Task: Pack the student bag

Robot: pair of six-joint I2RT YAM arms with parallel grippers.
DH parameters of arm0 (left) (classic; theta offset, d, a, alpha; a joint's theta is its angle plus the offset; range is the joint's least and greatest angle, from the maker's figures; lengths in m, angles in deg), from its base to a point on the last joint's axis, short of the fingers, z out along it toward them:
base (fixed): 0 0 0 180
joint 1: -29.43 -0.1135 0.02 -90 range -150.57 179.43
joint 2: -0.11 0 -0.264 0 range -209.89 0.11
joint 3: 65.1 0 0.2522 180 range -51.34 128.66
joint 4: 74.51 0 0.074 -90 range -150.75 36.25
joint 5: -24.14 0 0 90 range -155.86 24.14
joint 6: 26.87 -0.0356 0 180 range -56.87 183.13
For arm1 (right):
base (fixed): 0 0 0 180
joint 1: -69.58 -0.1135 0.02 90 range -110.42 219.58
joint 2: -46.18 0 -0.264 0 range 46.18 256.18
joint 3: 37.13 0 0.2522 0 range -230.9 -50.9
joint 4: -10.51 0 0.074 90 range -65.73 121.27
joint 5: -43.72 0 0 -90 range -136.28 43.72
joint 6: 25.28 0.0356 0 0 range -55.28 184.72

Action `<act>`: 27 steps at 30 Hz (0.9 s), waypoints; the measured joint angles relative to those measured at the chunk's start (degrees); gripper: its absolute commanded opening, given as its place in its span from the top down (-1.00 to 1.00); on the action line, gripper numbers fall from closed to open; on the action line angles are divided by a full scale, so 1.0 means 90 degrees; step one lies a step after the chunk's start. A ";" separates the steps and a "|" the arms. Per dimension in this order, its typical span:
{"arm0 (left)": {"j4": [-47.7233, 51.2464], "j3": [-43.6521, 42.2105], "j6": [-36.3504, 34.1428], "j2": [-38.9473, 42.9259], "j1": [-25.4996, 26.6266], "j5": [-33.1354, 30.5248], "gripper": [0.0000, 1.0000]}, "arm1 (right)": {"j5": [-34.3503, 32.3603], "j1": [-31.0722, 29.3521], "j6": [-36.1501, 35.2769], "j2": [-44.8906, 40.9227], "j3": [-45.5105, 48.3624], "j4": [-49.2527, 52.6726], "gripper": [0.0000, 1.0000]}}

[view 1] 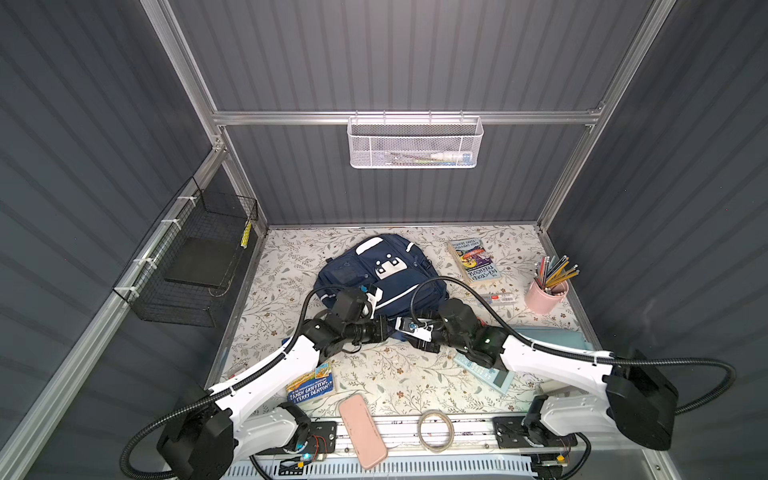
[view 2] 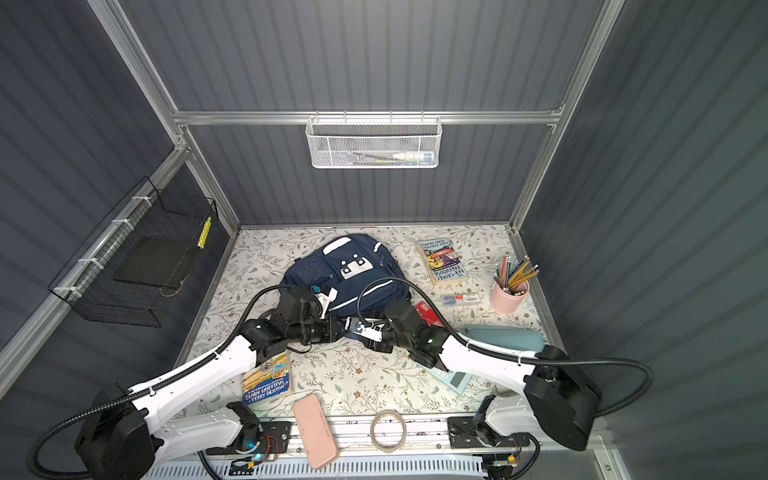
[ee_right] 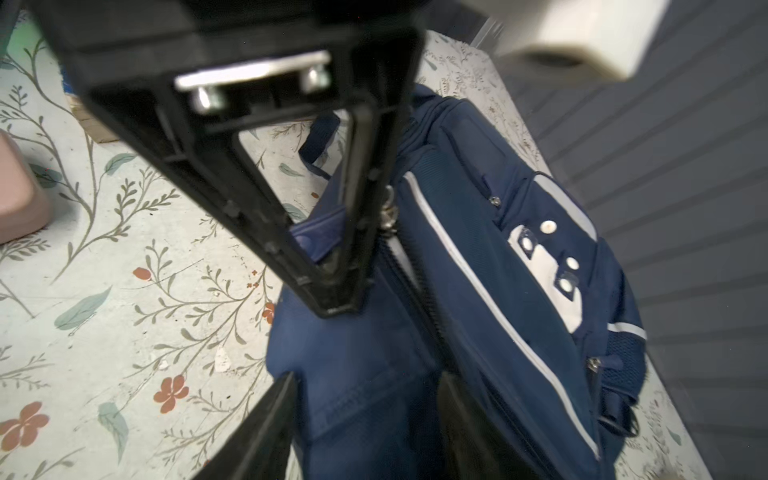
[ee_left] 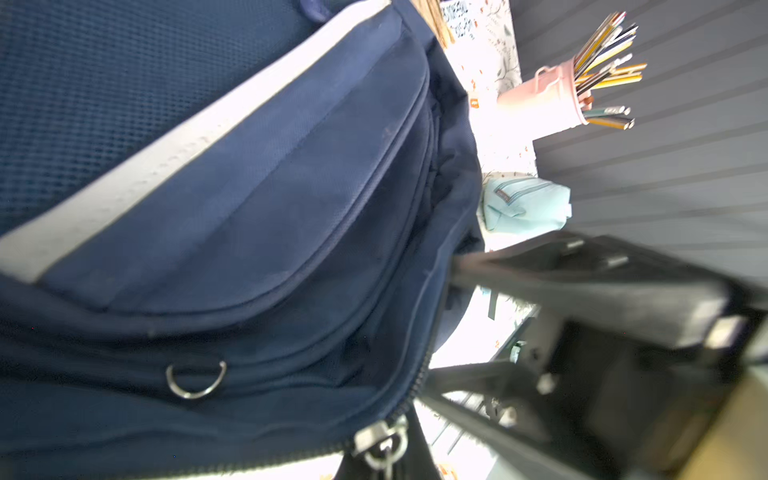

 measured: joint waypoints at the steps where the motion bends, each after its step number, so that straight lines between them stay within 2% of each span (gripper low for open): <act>1: 0.0010 0.0000 0.0019 0.0002 0.0000 -0.0005 1.00 | 0.0007 -0.0007 0.0010 0.0141 -0.0070 0.0000 -0.01; 3: 0.0036 0.0000 0.0068 0.0002 -0.0010 -0.0029 1.00 | 0.0019 -0.0010 0.0022 0.0340 -0.0189 0.0000 0.20; 4: 0.0039 0.0000 0.0083 0.0002 -0.0015 -0.0049 1.00 | 0.0010 -0.0010 0.0034 0.0423 -0.0240 -0.0005 0.39; 6: 0.0078 -0.0002 0.0112 0.0002 -0.0015 -0.0078 1.00 | -0.0051 -0.0015 0.0068 0.0512 -0.0279 -0.0029 0.97; 14: 0.0316 0.0024 -0.0044 0.0049 -0.0087 -0.0406 1.00 | -0.0189 -0.0012 -0.0090 0.0233 -0.0051 -0.0187 1.00; 20: 0.0597 0.0034 -0.0539 0.0046 -0.1234 0.0109 1.00 | -0.0199 0.0007 -0.0279 0.0041 -0.0036 -0.0301 1.00; 27: 0.1013 0.0126 -0.1078 -0.0066 -0.1987 0.0075 1.00 | -0.0216 0.0100 -0.0512 -0.0131 0.0080 -0.0272 1.00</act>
